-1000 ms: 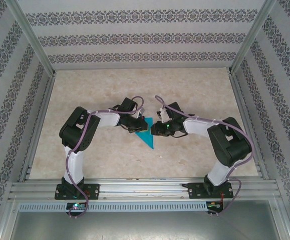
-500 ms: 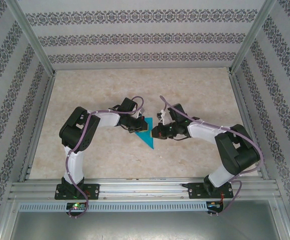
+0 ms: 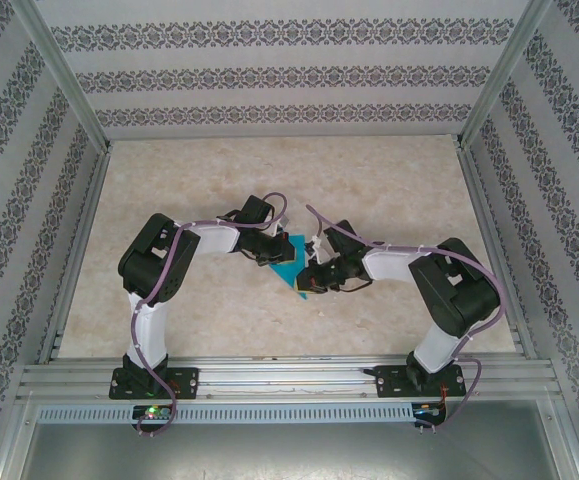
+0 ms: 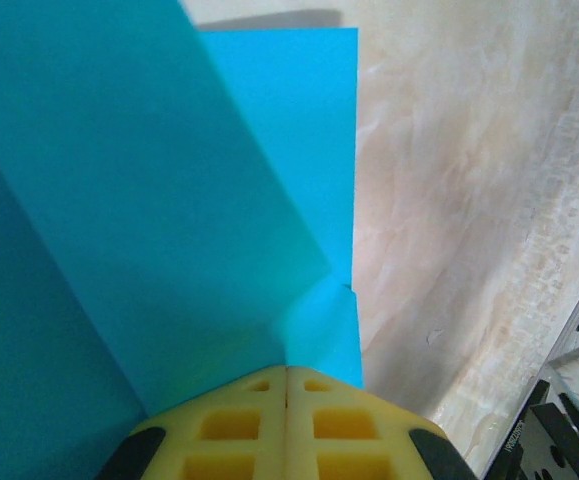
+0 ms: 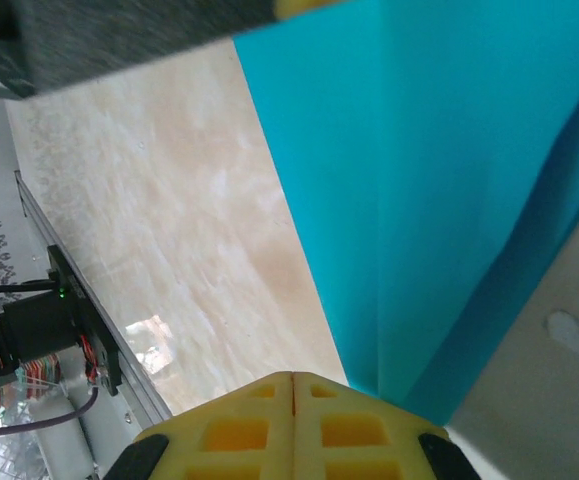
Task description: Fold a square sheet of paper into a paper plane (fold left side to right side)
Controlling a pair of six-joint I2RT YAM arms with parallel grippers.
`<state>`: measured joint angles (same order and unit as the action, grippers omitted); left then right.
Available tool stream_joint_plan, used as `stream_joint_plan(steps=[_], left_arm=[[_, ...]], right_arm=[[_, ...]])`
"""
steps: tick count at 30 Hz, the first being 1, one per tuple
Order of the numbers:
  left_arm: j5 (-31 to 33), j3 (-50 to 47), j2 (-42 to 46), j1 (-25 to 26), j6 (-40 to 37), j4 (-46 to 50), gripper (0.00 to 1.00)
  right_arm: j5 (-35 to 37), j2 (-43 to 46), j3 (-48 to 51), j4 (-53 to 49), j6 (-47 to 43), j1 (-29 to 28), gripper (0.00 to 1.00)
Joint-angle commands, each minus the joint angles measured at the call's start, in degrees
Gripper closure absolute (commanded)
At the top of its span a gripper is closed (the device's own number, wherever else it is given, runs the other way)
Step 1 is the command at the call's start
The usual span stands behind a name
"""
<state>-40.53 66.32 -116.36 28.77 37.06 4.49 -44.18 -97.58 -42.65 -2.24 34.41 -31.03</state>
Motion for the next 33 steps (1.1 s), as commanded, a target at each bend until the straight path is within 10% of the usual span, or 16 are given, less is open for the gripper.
stream_joint_plan(steps=[1,33], left_arm=[[4.83,-2.65,-1.95,0.01,-0.83,5.1,0.98],[5.2,-2.75,-2.06,-0.2,-0.56,5.29,0.98]], right_arm=[[0.65,-1.16,1.14,0.75,0.13,-0.59,1.0],[3.17,-2.43,3.53,-3.7,-2.07,-1.12,1.0]])
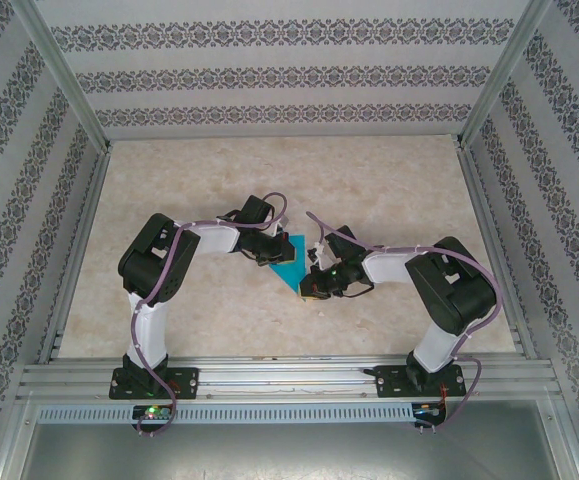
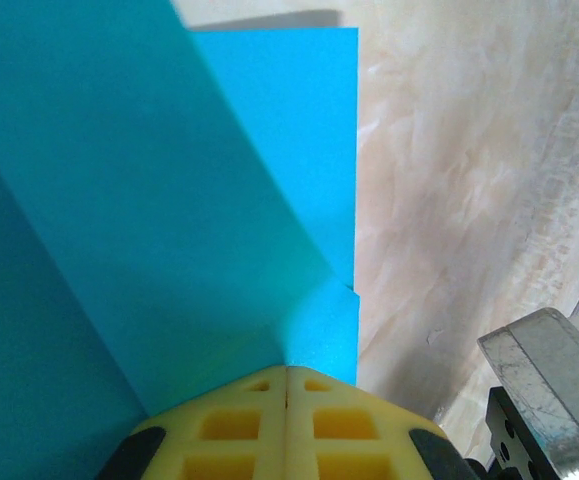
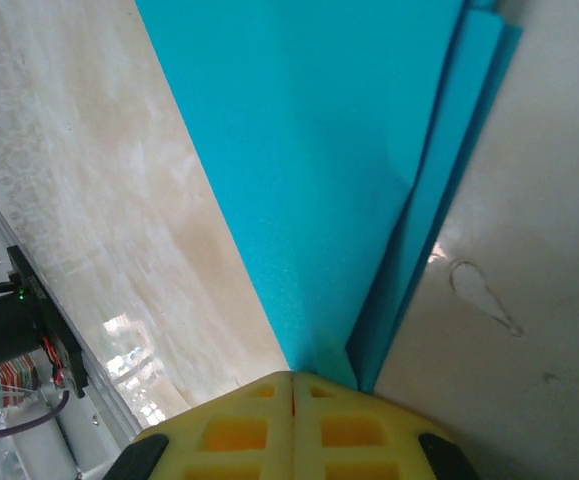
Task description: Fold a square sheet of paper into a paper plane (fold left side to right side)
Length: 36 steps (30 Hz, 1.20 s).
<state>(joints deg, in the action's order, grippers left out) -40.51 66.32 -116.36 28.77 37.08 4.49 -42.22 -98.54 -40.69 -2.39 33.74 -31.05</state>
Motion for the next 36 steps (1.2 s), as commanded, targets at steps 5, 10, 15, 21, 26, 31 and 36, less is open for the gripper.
stream_joint_plan(steps=[5,10,15,21,26,31,36], left_arm=[[5.18,-2.87,-2.03,-0.3,-0.5,5.18,0.98],[5.27,-2.94,-2.09,-0.36,-0.35,5.12,0.98],[5.27,-3.03,-1.88,-0.37,-0.34,5.06,0.98],[5.1,-3.42,-1.59,-0.31,-0.12,4.37,0.99],[4.92,-3.53,-1.51,-0.3,0.01,3.95,0.99],[4.83,-3.57,-1.33,-0.3,0.01,3.83,0.99],[4.64,-3.58,-1.33,-0.25,0.18,3.7,0.99]], right_arm=[[0.57,-1.36,3.2,-3.7,-0.72,-1.38,1.0],[0.38,0.07,5.95,-3.34,-0.1,-1.56,1.0],[-1.59,4.47,7.55,-3.37,0.52,-1.66,1.0],[-5.12,12.97,7.38,-3.11,0.76,-0.02,1.0],[-5.95,12.33,4.82,2.39,2.62,1.3,1.0],[0.86,8.31,0.15,4.03,3.35,1.25,1.0],[3.63,3.67,-2.54,4.15,3.52,1.19,1.0]])
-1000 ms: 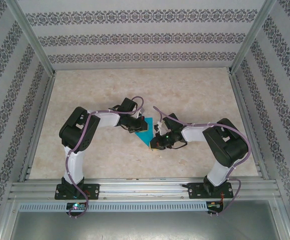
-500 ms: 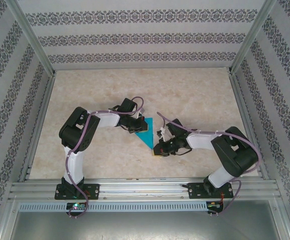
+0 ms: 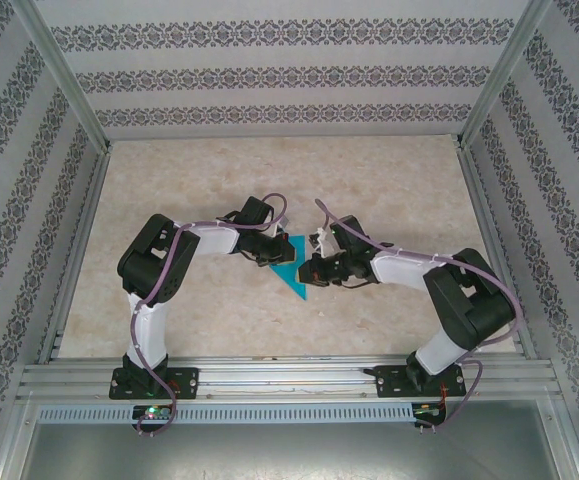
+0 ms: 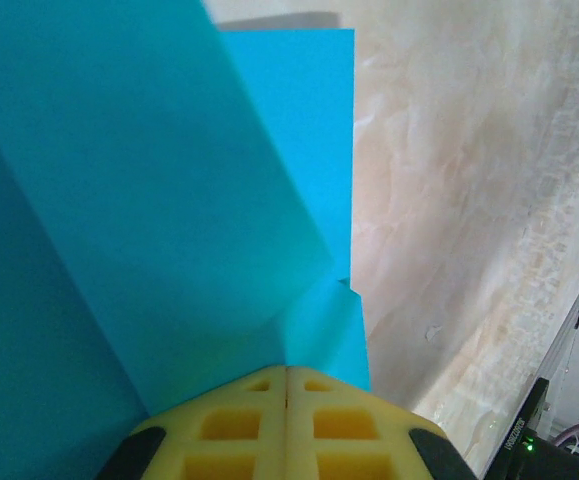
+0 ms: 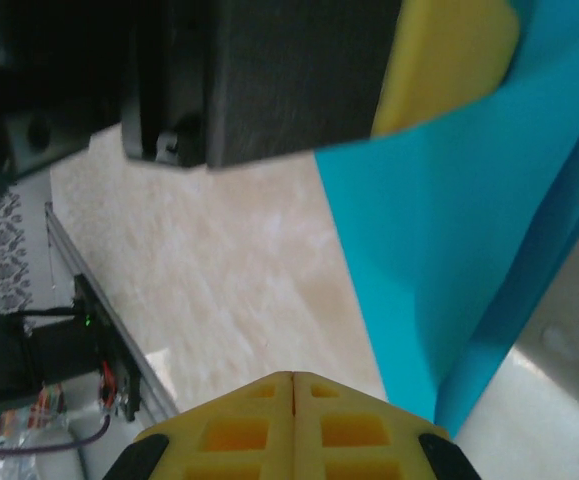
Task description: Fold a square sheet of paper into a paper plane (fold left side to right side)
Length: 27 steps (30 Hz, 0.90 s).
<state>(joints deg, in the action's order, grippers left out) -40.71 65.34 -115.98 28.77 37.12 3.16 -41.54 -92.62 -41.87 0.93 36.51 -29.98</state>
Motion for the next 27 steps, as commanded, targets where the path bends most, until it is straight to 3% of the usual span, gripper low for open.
stream_joint_plan(steps=[1,13,27], left_arm=[[4.96,-2.6,-1.7,-0.3,0.14,4.98,0.99],[4.94,-2.6,-1.79,-0.3,0.24,4.93,0.99],[4.99,-0.62,-2.36,-2.48,-0.89,3.18,0.92]], right_arm=[[3.23,-2.9,-1.61,0.74,0.67,0.1,1.0],[9.28,-7.47,-2.87,-5.57,-1.17,-1.15,1.0],[14.53,-10.26,-3.57,-15.08,-5.01,-3.11,1.0]])
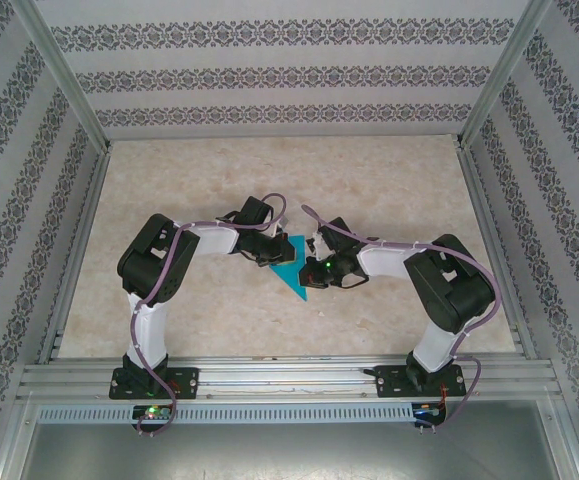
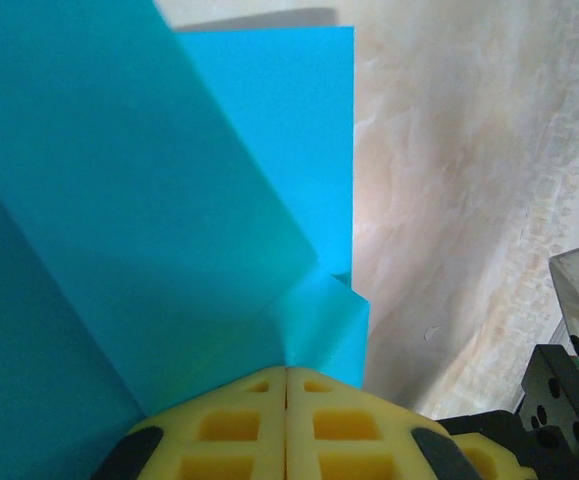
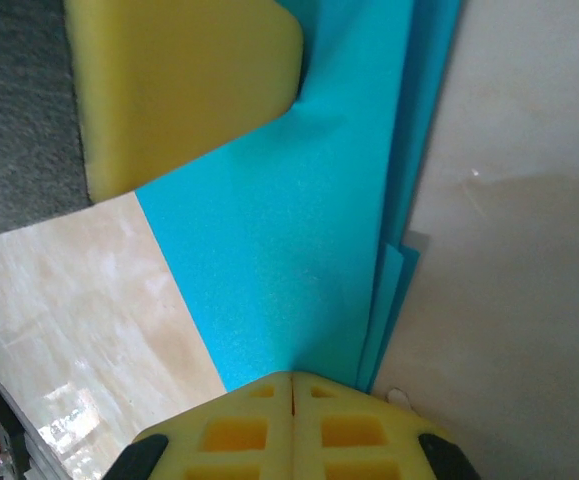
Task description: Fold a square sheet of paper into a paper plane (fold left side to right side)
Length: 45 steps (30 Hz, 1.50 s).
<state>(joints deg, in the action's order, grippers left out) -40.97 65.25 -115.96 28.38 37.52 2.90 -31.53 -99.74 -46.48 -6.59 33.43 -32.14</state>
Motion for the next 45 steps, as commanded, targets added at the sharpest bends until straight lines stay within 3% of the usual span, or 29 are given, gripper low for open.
stream_joint_plan(steps=[1,36,40,45], left_arm=[[5.24,-0.18,-2.51,-2.41,-1.6,3.11,0.92],[5.17,20.61,-12.34,-14.11,-9.61,11.61,0.91],[5.72,19.28,-8.99,-14.23,-10.42,11.07,0.92],[5.35,9.98,1.09,-13.55,-11.32,8.5,0.92]], right_arm=[[4.78,-3.29,1.04,-7.89,-2.12,-1.08,1.0],[5.42,-5.37,0.6,-12.76,-3.56,-2.34,1.0],[4.99,-4.63,0.97,-11.84,-3.17,-1.58,1.0],[4.42,-3.27,0.73,-10.87,-3.45,-0.58,1.0]])
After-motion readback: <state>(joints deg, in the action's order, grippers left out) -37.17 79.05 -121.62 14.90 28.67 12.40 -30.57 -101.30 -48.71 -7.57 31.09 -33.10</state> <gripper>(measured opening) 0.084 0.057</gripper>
